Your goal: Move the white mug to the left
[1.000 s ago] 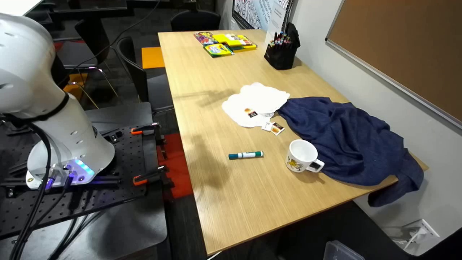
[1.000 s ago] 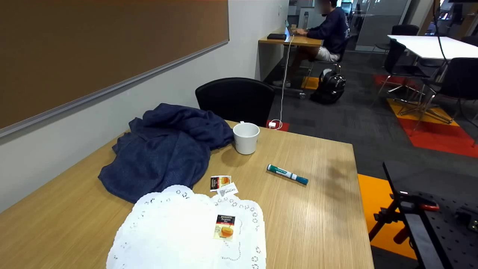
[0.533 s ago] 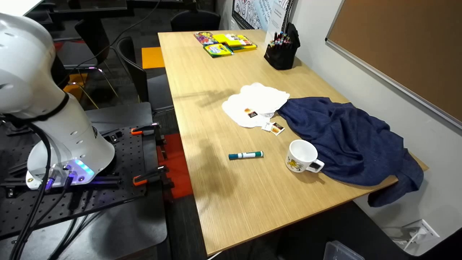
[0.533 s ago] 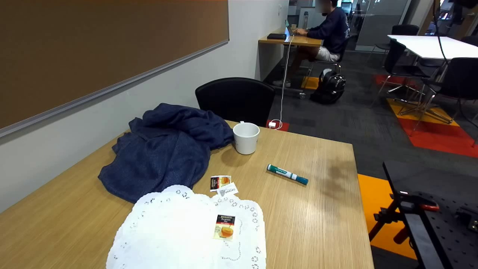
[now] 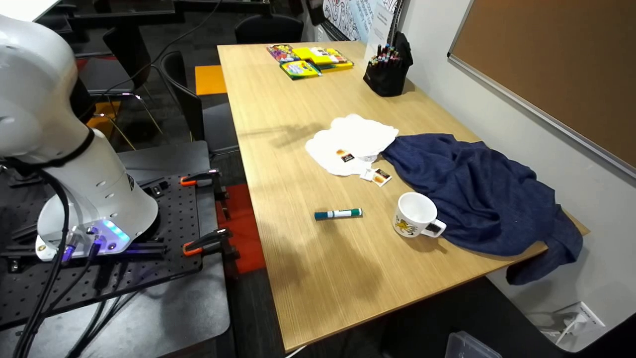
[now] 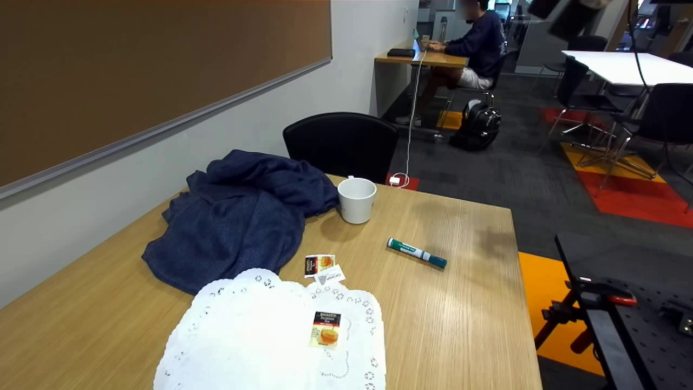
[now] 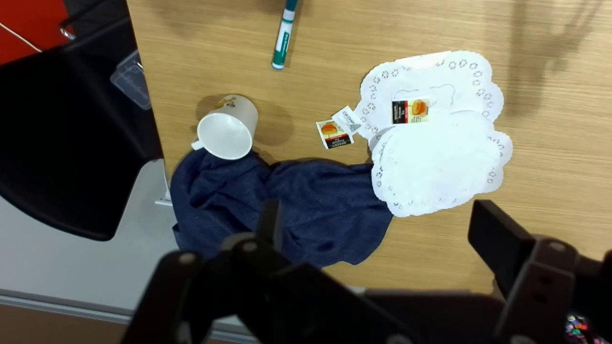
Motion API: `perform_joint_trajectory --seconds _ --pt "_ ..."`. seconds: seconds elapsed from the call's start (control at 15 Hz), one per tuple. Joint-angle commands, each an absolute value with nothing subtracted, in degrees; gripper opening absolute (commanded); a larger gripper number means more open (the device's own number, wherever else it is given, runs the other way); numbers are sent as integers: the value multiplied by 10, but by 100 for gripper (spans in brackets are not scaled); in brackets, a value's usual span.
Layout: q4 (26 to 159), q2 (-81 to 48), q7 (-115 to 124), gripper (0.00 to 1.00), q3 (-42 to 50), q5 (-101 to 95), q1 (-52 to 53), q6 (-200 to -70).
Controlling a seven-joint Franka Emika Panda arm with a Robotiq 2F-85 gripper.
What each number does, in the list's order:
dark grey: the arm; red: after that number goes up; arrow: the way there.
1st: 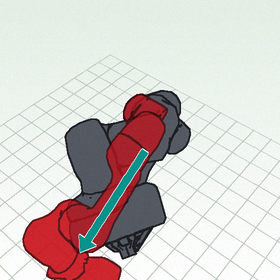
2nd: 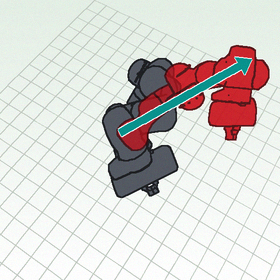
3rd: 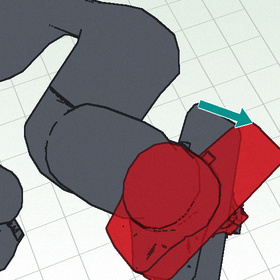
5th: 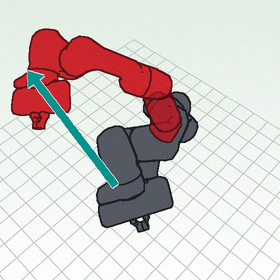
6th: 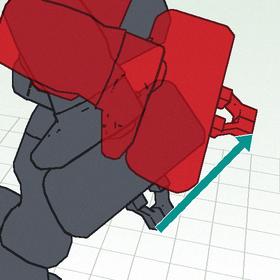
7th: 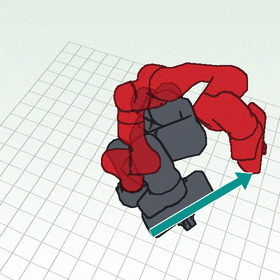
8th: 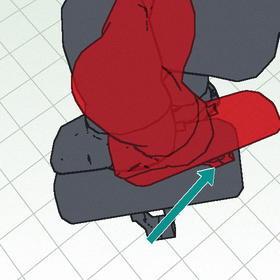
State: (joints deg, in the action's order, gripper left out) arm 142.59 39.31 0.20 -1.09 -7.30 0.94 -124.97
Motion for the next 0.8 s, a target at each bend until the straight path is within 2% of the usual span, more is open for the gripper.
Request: perform_joint_trajectory --seconds 0.0,0.73 --pt "1389 319 -48 100 22 -84 -2 -1317" --pt "1354 135 -110 100 78 -68 -27 -1516"
